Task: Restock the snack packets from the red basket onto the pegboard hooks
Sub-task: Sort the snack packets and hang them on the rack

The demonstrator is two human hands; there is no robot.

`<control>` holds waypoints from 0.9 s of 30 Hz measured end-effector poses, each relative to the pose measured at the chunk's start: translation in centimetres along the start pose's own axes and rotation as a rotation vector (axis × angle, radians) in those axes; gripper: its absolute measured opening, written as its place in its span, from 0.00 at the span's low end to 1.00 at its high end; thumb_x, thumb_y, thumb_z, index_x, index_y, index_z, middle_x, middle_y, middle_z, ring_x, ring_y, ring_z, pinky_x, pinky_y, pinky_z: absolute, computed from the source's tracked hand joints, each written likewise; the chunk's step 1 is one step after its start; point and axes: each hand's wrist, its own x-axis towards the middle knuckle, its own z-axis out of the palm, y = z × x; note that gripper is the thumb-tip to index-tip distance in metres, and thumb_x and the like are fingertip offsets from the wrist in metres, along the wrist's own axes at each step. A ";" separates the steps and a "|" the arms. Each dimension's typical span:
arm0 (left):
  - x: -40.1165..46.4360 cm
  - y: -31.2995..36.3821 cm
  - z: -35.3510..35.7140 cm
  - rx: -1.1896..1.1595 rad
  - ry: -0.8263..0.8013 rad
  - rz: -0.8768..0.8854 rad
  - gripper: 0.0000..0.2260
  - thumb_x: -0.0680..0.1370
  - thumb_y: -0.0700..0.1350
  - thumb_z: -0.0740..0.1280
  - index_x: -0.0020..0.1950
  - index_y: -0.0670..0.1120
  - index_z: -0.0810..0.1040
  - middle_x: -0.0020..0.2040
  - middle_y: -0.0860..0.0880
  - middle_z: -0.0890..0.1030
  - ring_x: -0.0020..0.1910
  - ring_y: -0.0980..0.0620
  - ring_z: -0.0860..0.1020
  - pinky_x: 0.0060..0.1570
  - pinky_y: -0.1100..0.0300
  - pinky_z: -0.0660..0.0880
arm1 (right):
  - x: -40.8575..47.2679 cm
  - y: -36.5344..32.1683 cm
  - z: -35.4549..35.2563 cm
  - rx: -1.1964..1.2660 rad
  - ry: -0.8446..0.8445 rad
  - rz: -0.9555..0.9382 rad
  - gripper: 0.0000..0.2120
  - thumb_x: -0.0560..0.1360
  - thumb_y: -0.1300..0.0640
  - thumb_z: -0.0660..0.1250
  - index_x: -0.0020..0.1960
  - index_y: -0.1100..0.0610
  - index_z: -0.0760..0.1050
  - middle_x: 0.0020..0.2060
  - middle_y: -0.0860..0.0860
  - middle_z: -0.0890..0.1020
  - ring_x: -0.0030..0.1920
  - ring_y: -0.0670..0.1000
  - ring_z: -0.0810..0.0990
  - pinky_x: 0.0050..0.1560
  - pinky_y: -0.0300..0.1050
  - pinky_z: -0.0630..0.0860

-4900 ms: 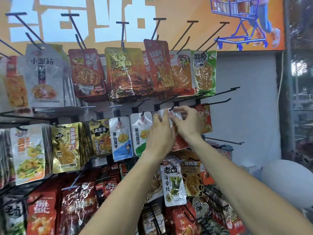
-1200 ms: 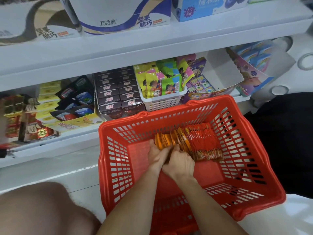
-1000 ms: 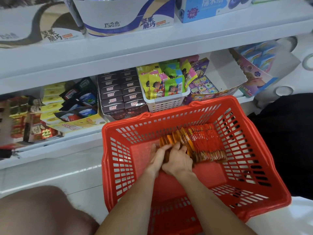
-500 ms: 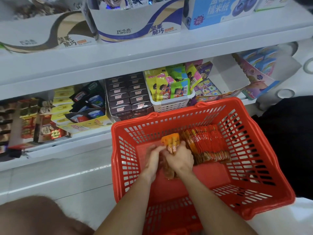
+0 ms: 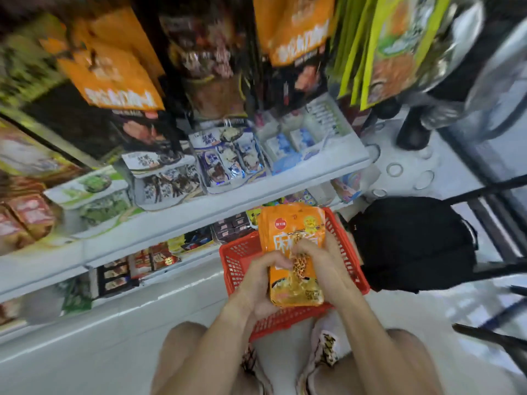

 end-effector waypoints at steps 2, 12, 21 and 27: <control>-6.4 4.4 7.0 0.012 -0.062 0.032 0.28 0.63 0.37 0.72 0.64 0.41 0.83 0.60 0.37 0.80 0.59 0.37 0.78 0.67 0.39 0.70 | -5.2 -9.5 0.5 -0.072 0.063 -0.149 0.07 0.62 0.55 0.69 0.40 0.51 0.75 0.34 0.45 0.80 0.37 0.44 0.79 0.42 0.40 0.77; -37.9 26.3 40.3 0.487 -0.203 0.406 0.15 0.68 0.40 0.71 0.54 0.42 0.86 0.47 0.40 0.85 0.39 0.41 0.83 0.35 0.51 0.82 | -24.8 -52.5 0.5 -0.147 0.203 -0.692 0.35 0.61 0.33 0.81 0.61 0.50 0.80 0.49 0.48 0.86 0.51 0.49 0.86 0.50 0.44 0.82; -46.8 32.5 54.6 0.471 -0.278 0.822 0.12 0.72 0.46 0.67 0.45 0.44 0.89 0.44 0.43 0.87 0.38 0.44 0.85 0.44 0.51 0.80 | -30.8 -68.0 -1.2 0.111 0.296 -1.080 0.21 0.65 0.52 0.85 0.55 0.52 0.83 0.44 0.45 0.88 0.45 0.44 0.86 0.47 0.39 0.81; -45.8 34.4 58.1 0.406 -0.260 0.911 0.16 0.79 0.44 0.61 0.46 0.42 0.89 0.44 0.42 0.87 0.37 0.44 0.85 0.37 0.55 0.83 | -28.6 -71.9 -3.1 0.143 0.242 -1.181 0.14 0.69 0.56 0.83 0.50 0.48 0.82 0.44 0.41 0.88 0.45 0.42 0.86 0.47 0.40 0.81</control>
